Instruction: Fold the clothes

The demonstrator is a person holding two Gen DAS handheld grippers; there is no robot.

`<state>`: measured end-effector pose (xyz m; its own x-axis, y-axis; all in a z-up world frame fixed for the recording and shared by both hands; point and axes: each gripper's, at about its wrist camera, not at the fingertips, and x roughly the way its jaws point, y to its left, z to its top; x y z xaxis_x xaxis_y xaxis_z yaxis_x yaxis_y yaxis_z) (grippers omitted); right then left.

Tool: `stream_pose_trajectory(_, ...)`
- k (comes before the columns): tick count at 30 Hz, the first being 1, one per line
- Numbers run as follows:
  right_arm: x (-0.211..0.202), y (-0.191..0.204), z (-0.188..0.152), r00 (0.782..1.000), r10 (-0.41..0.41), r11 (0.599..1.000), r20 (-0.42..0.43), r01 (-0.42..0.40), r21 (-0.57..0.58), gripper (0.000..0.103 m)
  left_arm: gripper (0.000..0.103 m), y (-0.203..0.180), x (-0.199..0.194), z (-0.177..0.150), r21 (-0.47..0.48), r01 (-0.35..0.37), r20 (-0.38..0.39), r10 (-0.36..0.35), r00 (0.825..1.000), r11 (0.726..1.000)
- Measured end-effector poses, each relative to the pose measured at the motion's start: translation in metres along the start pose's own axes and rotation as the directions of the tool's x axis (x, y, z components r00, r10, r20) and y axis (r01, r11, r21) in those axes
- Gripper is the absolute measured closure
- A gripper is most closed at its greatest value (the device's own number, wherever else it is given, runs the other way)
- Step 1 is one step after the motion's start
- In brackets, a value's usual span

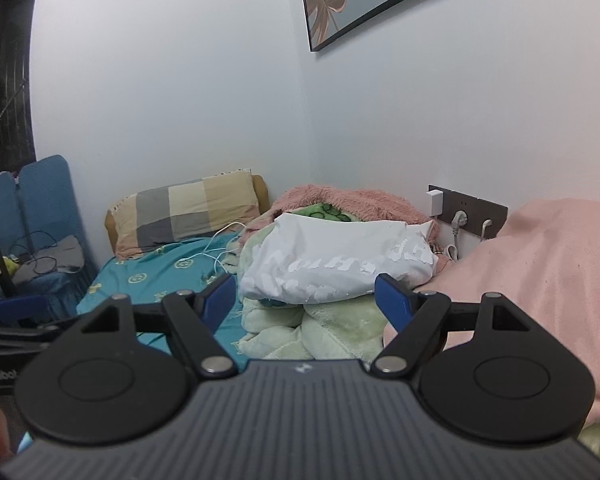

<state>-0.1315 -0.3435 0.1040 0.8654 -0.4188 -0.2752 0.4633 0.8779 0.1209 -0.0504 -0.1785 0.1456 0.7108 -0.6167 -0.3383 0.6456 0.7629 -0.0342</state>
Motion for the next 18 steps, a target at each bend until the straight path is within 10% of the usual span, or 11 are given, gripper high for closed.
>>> stream_pose_trajectory(18, 0.001, 0.011, -0.017, 0.999, -0.039, 0.999, -0.008, 0.038, -0.033, 0.024, 0.0, 0.005, 0.004, -0.011, 0.017, -0.032, -0.009, 0.032, 0.999, 0.999)
